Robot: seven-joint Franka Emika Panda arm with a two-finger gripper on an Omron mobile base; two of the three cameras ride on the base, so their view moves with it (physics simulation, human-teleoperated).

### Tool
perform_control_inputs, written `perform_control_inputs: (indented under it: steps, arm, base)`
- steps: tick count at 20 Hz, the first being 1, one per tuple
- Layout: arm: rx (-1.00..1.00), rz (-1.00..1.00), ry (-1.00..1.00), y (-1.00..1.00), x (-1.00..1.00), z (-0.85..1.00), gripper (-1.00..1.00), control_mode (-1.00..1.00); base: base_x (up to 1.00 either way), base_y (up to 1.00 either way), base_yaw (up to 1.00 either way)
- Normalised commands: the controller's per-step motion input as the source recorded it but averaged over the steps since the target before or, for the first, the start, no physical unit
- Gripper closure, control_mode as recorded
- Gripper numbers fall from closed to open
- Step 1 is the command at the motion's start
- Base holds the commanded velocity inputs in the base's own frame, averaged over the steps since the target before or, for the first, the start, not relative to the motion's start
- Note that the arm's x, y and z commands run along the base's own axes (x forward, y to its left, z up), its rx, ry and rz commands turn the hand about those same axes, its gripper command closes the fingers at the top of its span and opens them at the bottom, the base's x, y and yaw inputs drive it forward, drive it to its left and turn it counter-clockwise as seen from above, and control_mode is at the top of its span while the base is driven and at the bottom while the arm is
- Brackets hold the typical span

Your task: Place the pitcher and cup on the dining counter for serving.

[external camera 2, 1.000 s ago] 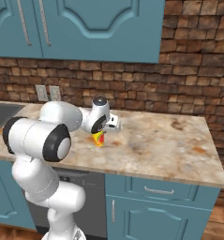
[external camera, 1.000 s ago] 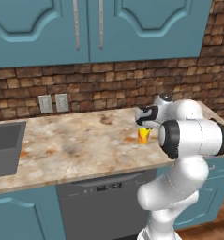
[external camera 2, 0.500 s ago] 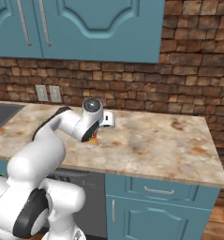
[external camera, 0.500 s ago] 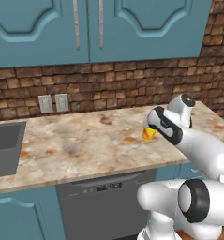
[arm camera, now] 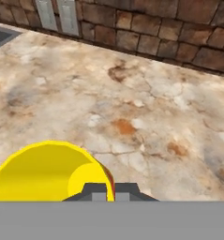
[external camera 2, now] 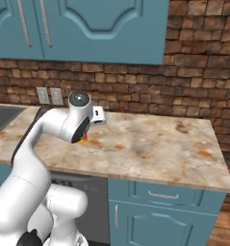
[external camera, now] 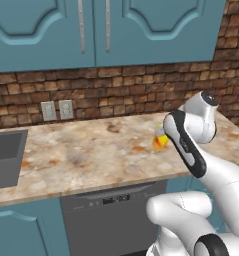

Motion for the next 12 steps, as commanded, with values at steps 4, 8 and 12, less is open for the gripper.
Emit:
perform_control_inputs:
  steps: [4, 8, 12]
  arm:
    - [-0.06, -0.02, 0.01, 0.00, 0.00, 0.29, 1.00, -1.00]
    - [-0.01, 0.00, 0.02, 0.01, 0.02, 0.01, 1.00, 1.00]
    - [0.00, 0.00, 0.00, 0.00, 0.00, 0.00, 1.00, 1.00]
  base:
    - [0.00, 0.00, 0.00]
    - [-0.01, 0.00, 0.00]
    - [-0.76, 0.00, 0.04]
